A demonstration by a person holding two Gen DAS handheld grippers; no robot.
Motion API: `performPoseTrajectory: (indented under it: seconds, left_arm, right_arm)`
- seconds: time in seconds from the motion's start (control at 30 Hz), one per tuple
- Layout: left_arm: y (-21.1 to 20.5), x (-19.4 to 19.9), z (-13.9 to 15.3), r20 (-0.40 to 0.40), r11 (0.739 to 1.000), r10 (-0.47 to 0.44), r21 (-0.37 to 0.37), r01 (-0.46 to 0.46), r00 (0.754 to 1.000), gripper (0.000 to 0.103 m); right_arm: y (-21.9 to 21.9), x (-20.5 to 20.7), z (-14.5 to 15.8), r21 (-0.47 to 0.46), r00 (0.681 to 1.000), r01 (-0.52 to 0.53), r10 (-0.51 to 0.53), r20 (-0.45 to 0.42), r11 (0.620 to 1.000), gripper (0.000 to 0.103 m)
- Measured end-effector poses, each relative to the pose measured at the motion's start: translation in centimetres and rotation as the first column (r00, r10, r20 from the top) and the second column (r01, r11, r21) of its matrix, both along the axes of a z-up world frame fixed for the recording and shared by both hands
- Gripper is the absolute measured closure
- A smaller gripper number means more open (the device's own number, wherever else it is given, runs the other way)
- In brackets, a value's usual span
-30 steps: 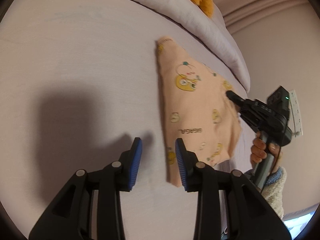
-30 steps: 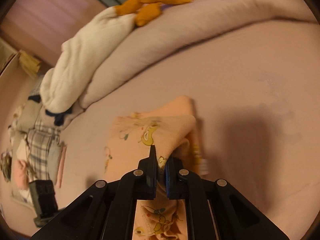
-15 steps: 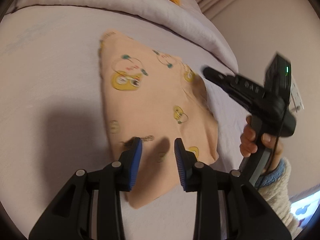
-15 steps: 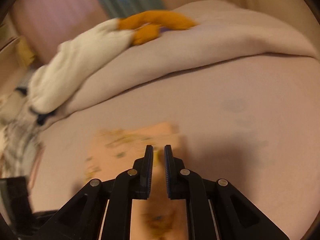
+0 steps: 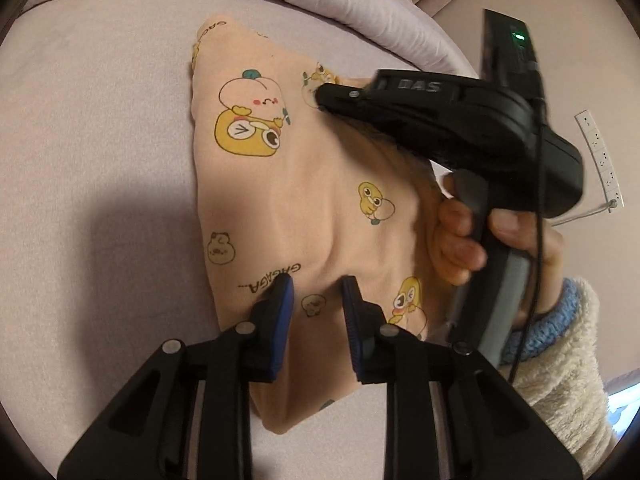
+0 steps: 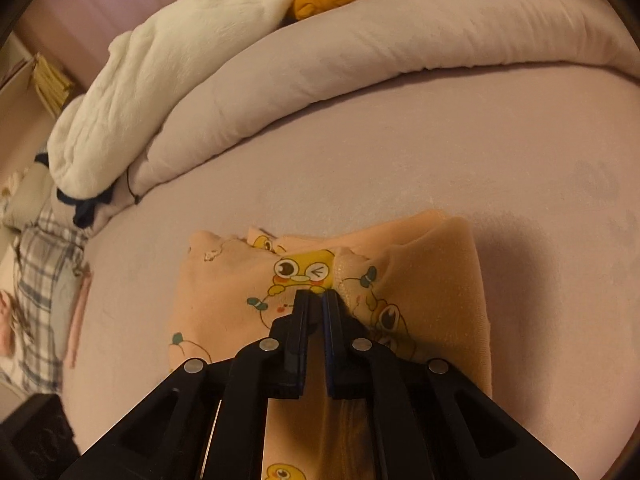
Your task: Fold small clothes
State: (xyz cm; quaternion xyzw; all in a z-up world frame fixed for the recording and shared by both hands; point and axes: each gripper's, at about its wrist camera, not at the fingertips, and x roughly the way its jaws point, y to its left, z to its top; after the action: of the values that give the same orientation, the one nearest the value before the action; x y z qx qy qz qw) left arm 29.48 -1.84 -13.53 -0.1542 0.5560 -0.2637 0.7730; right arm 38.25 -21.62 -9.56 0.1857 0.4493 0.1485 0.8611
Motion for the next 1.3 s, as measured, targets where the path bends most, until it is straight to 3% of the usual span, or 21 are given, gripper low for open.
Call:
performPoseTrajectory:
  seconds: [0.13,0.23,0.4,0.53,0.67,0.77,0.9,1.2,1.23,1.3]
  left_arm:
    - [-0.5,0.3,0.1,-0.003,1.000,0.001,0.007,-0.001,1.000,0.079]
    - [-1.0,0.7,0.0,-0.010,1.000,0.008,0.004,-0.008,1.000,0.079]
    - [-1.1,0.9,-0.1,-0.017,1.000,0.020,-0.004,-0.021,1.000,0.079]
    - [-0.7,0.0,-0.1,-0.010,1.000,0.020,0.003,-0.020,1.000,0.079]
    - [-0.3,-0.7,0.1,-0.018,1.000,0.018,0.013,-0.018,1.000,0.079]
    - [-0.1,-1.9,0.3,0.000,1.000,-0.003,0.031,0.003,1.000,0.079]
    - [0.3,-3.1,-0.1,0.007,1.000,-0.003,0.019,0.003,1.000,0.079]
    - [2.0,-4.8,0.1,-0.002,0.999,0.015,-0.029,-0.015,1.000,0.077]
    - [2.3,-5.0,0.2,-0.006,0.999,0.021,-0.041,-0.021,1.000,0.076]
    - [3.1,-4.9,0.4,-0.010,0.997,0.043,-0.069,-0.043,0.999,0.070]
  right_arm:
    - [-0.3,-4.2,1.9,-0.004,0.992,-0.096,0.096,0.078,0.995,0.100]
    - [-0.3,-7.4,2.1,-0.093,0.982,-0.163,0.171,0.085,0.982,0.100]
    - [-1.8,-11.8,0.5,-0.293,0.981,-0.163,0.186,0.053,0.942,0.102]
    - [-2.6,-13.9,-0.2,-0.333,0.980,-0.167,0.192,0.044,0.928,0.103]
    - [-2.6,-14.5,1.4,-0.285,0.983,-0.135,0.164,0.080,0.949,0.102]
    - [-1.8,-15.8,2.1,-0.234,0.968,-0.181,0.215,0.130,0.955,0.101]
    - [-0.8,-15.9,-0.8,-0.296,0.973,-0.209,0.229,0.035,0.932,0.101]
    - [-3.5,-17.3,-0.8,-0.165,0.980,-0.190,0.196,0.025,0.968,0.100]
    - [-4.0,-17.7,-0.6,-0.134,0.981,-0.183,0.189,0.034,0.974,0.095]
    - [-5.3,-17.9,-0.3,-0.068,0.984,-0.165,0.169,0.053,0.984,0.073]
